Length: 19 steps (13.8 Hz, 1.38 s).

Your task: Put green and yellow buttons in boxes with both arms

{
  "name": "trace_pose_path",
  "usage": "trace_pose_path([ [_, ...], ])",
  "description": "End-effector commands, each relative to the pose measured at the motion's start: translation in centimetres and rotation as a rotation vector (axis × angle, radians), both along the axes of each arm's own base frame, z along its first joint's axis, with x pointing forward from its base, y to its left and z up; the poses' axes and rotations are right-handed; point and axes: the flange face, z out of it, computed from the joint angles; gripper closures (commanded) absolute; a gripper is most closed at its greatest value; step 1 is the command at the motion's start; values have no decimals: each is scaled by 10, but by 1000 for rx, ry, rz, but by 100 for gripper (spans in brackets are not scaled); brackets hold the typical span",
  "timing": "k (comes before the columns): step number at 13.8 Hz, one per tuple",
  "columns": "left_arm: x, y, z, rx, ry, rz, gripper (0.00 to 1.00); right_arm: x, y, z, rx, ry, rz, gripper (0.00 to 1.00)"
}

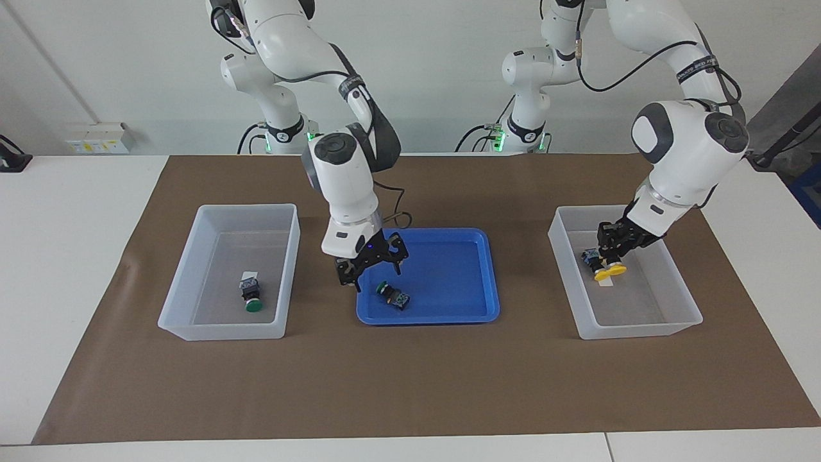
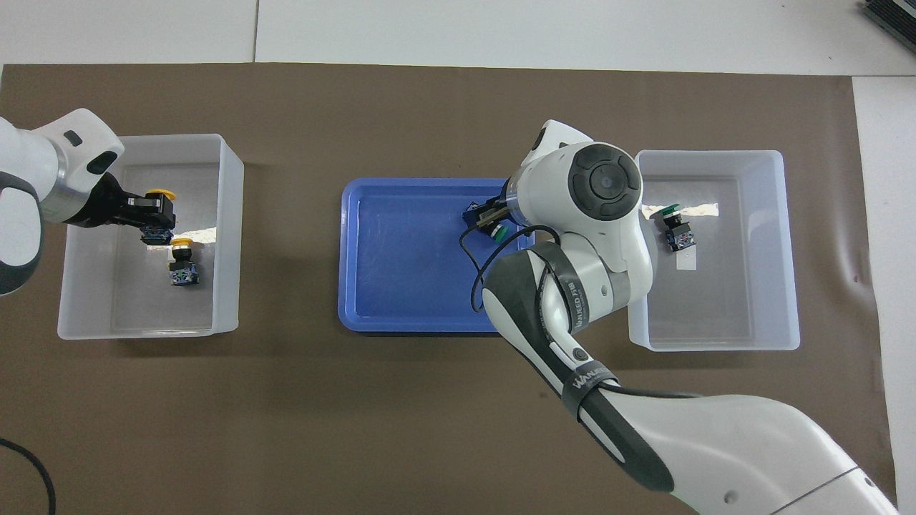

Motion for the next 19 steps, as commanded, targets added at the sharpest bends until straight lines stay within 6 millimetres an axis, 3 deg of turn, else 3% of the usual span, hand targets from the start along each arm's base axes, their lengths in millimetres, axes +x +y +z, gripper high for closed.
trace_pose_path([
  [1, -35, 34, -24, 13, -64, -21, 100, -1, 29, -29, 0, -21, 107, 0],
  [4, -53, 70, -41, 28, -90, -62, 100, -4, 35, -44, -21, -37, 193, 0],
  [6, -60, 81, -52, 33, -96, -57, 100, 0, 33, -53, -32, -69, 260, 0],
  [10, -79, 80, -97, 46, -124, -40, 100, -6, 31, -71, -58, -74, 318, 0],
  [12, -80, 80, -100, 47, -128, -33, 100, -7, 27, -75, -66, -51, 318, 0],
  [13, -80, 79, -100, 45, -127, -19, 100, -8, 28, -75, -68, -47, 320, 20],
  [14, -78, 75, -99, 44, -127, -13, 95, -7, 26, -76, -71, -36, 317, 50],
  [15, -75, 72, -97, 43, -129, -7, 85, -9, 27, -76, -74, -26, 318, 75],
  [16, -72, 70, -94, 41, -130, -1, 65, -10, 26, -76, -76, -15, 313, 100],
  [19, -59, 68, -72, 32, -109, 6, 40, -12, 29, -69, -77, 30, 269, 100],
])
